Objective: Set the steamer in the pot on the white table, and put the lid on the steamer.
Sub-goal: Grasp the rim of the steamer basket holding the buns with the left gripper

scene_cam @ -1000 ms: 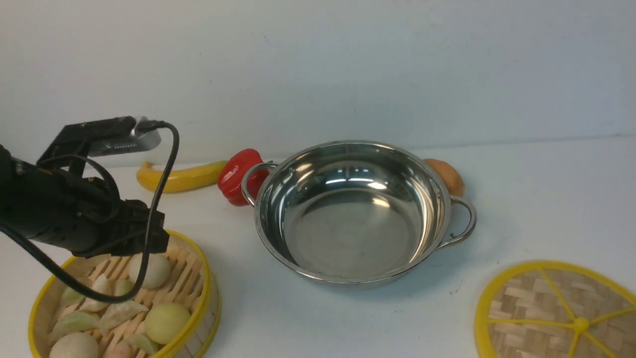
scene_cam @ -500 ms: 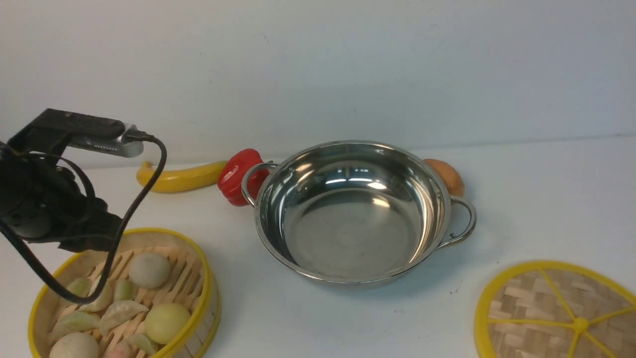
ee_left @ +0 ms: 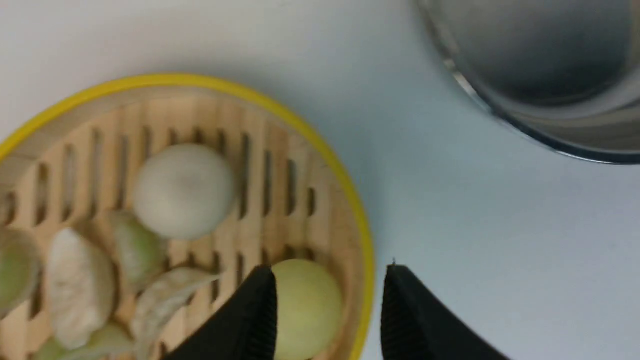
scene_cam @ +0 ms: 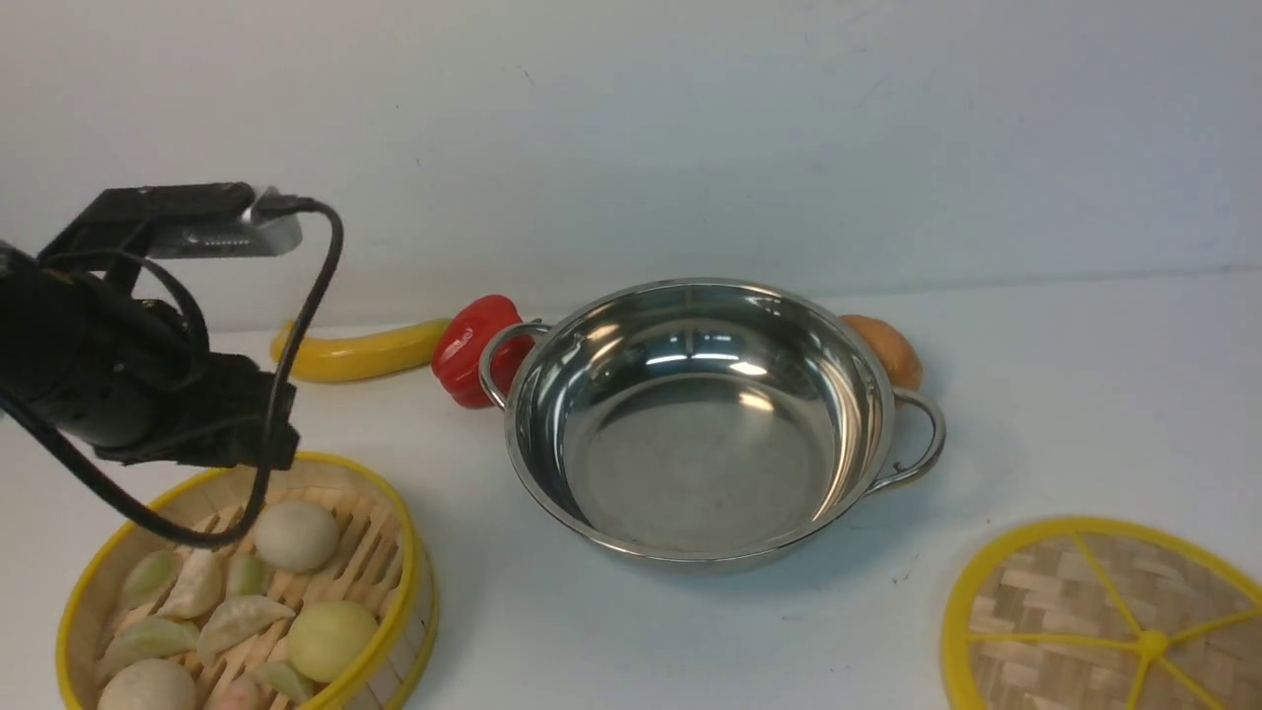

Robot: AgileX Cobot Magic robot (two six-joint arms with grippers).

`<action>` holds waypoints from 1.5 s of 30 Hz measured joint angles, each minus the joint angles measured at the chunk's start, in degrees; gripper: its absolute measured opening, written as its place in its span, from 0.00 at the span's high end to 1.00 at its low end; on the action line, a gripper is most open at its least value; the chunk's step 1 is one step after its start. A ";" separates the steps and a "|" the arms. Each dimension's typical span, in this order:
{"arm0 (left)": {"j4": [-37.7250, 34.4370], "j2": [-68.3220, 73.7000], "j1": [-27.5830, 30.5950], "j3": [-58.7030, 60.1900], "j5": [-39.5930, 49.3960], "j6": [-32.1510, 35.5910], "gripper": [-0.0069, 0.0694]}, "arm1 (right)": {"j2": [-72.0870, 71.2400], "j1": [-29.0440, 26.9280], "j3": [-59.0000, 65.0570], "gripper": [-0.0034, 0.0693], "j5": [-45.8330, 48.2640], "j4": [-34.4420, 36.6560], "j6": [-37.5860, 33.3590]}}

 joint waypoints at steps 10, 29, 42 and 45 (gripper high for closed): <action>6.12 6.91 -8.78 -0.07 -3.16 -5.59 0.54 | 0.00 0.00 0.00 0.62 0.00 0.00 0.00; 4.35 14.46 -9.44 -0.13 -7.76 -16.49 0.34 | 0.00 0.00 0.00 0.62 0.00 0.00 0.00; 4.80 16.95 -9.55 -0.13 -11.46 -17.82 0.37 | 0.00 0.00 0.00 0.62 0.00 0.00 0.00; 6.36 16.95 -9.55 -0.14 -11.68 -18.79 0.40 | 0.00 0.00 0.00 0.62 0.00 0.00 0.00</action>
